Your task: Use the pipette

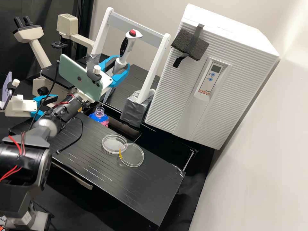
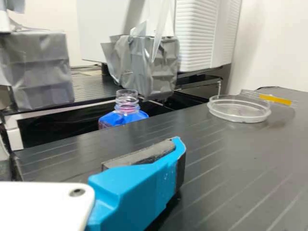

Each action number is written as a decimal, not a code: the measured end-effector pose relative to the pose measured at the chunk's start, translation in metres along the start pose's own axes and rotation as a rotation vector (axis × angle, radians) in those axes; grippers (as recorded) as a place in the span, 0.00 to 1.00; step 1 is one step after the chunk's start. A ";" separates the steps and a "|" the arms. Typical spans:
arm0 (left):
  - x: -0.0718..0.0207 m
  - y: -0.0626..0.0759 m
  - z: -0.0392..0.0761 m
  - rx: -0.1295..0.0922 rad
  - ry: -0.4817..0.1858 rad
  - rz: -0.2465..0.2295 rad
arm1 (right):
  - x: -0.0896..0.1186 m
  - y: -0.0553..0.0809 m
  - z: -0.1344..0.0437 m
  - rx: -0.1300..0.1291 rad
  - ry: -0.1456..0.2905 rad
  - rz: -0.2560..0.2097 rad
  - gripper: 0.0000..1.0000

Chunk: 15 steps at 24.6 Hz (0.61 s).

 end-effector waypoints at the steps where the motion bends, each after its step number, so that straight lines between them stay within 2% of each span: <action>1: 0.0002 0.000 0.001 -0.001 -0.003 -0.001 | -0.004 0.008 0.002 -0.001 0.009 0.011 0.00; 6: 0.0014 -0.003 0.011 0.000 -0.038 -0.011 | -0.025 0.039 0.016 -0.030 -0.011 0.067 0.00; 12: 0.0032 -0.007 0.028 0.003 -0.096 -0.024 | -0.048 0.065 0.027 -0.055 -0.033 0.132 0.00; 15: 0.0063 -0.004 0.037 0.009 -0.133 -0.013 | -0.058 0.075 0.031 -0.068 -0.044 0.161 0.00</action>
